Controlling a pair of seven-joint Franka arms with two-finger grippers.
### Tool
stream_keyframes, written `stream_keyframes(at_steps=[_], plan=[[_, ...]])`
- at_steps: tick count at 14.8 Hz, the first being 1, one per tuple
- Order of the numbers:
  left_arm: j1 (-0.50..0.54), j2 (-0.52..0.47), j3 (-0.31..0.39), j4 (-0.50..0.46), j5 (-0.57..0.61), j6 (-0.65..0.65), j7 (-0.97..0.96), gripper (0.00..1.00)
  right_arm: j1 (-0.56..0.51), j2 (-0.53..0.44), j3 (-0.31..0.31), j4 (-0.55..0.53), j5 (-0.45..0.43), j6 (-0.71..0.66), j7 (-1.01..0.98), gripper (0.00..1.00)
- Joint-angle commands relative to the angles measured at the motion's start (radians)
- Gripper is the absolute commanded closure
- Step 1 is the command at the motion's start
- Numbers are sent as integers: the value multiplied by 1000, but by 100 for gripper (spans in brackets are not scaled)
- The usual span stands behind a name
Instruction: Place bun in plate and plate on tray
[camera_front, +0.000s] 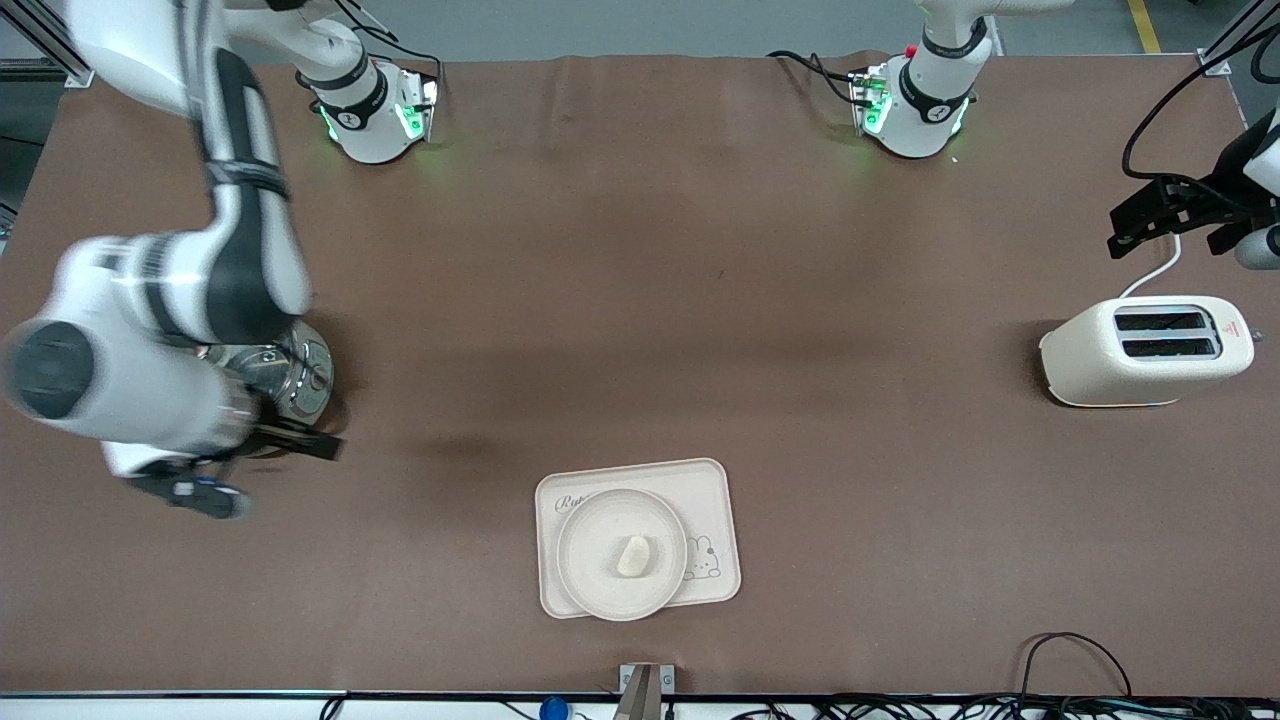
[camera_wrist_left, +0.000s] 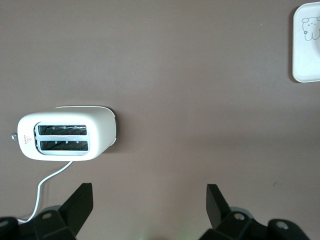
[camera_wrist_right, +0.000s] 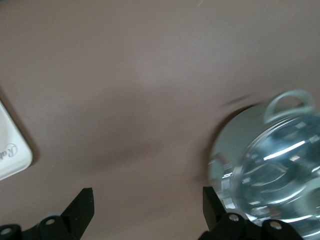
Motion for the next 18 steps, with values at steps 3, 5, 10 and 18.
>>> stream_keyframes(at_steps=[3, 5, 10, 18], plan=[[0, -11, -5, 5, 15, -32, 22, 0, -170, -184, 7, -37, -22, -61, -280, 4], [3, -26, -4, 1, 6, -32, 25, 0, -229, -253, -6, -35, -25, -132, -333, 4], [-7, -45, -7, -29, 2, -36, 24, 0, -289, -404, -17, -37, -34, -243, -436, 4], [-7, -57, -31, -39, 2, -38, 26, 0, -545, -441, 466, -48, -137, -299, -363, 4]])
